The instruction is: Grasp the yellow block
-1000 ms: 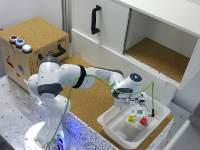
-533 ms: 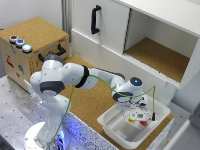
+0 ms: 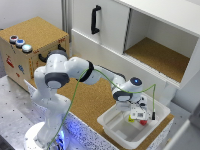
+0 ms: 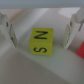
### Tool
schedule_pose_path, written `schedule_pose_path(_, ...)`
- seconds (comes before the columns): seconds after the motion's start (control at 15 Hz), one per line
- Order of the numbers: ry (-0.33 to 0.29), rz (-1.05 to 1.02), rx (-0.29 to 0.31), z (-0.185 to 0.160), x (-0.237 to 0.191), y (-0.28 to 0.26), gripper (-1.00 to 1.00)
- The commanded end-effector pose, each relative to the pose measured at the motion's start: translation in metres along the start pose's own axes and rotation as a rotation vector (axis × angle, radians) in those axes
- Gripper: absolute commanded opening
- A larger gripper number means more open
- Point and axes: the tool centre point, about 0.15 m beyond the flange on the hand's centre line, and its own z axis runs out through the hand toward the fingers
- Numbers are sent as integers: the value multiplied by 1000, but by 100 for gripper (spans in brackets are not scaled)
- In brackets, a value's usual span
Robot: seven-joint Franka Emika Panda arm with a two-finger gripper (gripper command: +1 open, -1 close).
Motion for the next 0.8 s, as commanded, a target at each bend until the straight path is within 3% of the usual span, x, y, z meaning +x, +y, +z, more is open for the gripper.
schedule_pose_path(0.0, 119, -32, 116, 10, -5, 29, -100)
schedule_pose_path(0.47, 192, -37, 56, -37, 6, 18, -100)
schedule_pose_path(0.73, 164, -57, 57, -40, 12, 10, -100)
